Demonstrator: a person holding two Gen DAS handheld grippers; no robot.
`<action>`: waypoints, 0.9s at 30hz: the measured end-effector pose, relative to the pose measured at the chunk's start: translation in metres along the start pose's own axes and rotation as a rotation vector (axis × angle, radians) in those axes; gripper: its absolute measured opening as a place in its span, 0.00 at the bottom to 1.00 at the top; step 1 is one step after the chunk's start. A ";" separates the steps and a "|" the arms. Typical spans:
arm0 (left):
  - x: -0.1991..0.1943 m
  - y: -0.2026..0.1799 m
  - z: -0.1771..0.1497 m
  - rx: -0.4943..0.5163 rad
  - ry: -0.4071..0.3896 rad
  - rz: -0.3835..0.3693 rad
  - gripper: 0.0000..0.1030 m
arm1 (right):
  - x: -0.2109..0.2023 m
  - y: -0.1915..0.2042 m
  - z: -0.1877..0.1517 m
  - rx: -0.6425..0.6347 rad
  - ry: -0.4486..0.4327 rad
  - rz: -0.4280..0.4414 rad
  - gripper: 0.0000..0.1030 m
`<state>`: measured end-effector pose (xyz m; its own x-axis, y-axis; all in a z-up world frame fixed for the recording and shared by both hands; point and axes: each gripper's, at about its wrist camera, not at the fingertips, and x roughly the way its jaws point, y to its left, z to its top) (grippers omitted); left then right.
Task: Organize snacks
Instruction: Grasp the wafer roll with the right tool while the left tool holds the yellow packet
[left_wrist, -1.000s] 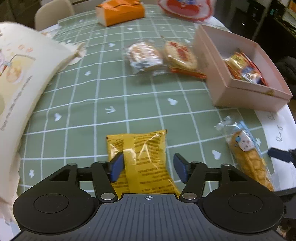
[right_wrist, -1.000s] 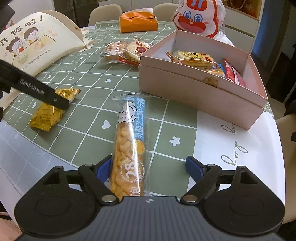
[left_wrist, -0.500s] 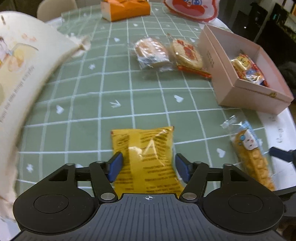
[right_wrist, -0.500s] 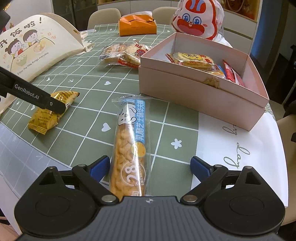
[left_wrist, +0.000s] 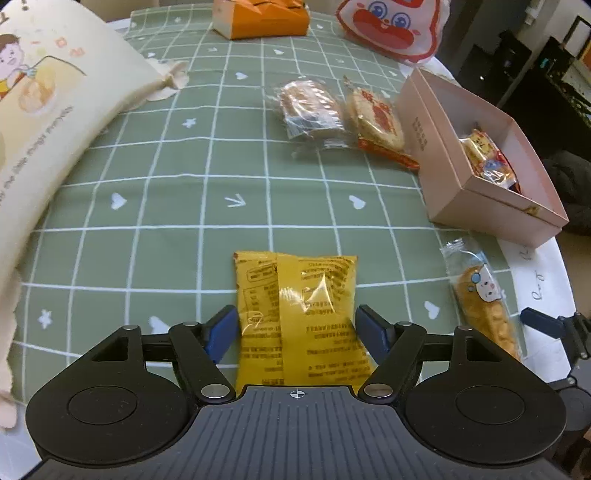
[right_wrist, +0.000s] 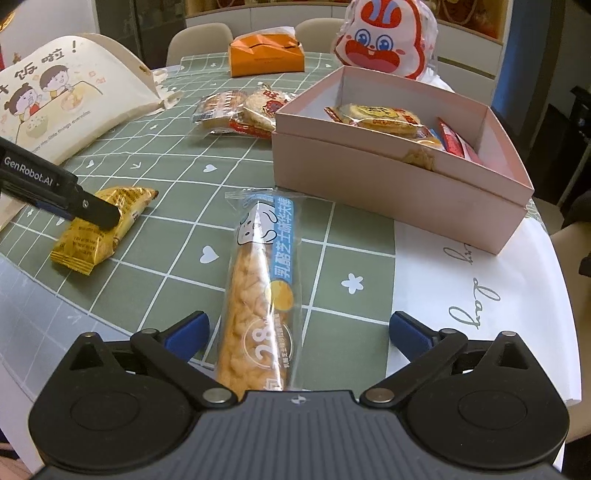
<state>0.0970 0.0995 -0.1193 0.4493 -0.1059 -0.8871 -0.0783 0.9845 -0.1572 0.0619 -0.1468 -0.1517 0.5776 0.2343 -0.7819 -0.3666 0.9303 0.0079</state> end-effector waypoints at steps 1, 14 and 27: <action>0.002 -0.001 0.001 0.004 0.001 0.010 0.74 | 0.000 0.000 0.001 0.004 0.004 -0.003 1.00; -0.008 -0.008 -0.012 0.001 0.007 -0.055 0.63 | -0.008 0.000 0.022 -0.041 0.008 0.059 0.77; -0.034 -0.065 -0.029 0.116 0.000 -0.151 0.63 | -0.050 -0.018 0.034 -0.062 -0.017 0.127 0.18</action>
<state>0.0611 0.0355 -0.0914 0.4481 -0.2536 -0.8573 0.0933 0.9670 -0.2372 0.0640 -0.1662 -0.0917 0.5358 0.3541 -0.7665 -0.4813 0.8740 0.0673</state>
